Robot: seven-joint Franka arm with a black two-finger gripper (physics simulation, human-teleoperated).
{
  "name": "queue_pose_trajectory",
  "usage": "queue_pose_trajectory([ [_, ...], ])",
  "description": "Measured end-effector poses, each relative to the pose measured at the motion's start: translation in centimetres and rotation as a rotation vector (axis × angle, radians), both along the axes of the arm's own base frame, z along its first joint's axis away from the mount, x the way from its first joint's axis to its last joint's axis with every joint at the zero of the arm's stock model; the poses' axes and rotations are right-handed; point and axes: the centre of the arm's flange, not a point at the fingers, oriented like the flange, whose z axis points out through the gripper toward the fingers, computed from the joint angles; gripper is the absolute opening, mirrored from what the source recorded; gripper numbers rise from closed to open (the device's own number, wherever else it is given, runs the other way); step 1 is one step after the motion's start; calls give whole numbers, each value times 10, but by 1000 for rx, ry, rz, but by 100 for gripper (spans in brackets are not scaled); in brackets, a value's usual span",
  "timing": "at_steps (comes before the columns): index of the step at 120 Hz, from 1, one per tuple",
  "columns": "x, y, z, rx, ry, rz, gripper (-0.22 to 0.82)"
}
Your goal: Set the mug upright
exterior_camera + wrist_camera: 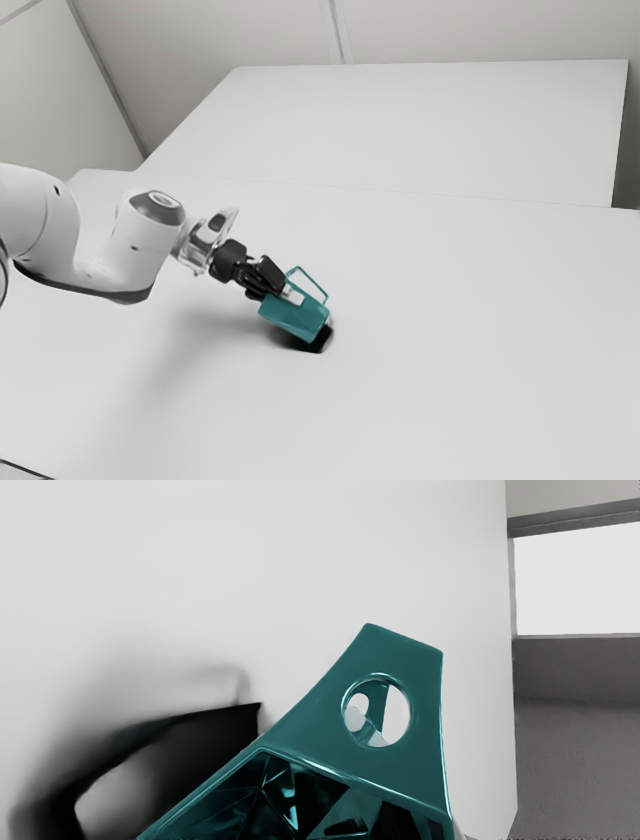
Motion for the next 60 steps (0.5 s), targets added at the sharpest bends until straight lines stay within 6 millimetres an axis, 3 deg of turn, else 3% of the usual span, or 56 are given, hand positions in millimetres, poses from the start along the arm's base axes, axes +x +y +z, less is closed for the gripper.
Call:
queue_pose_trajectory([
  [22,5,-11,42,67,-69,-64,-18],
  [37,14,-6,68,189,-102,-141,-18],
  [60,26,-6,94,373,-121,-244,-18],
])
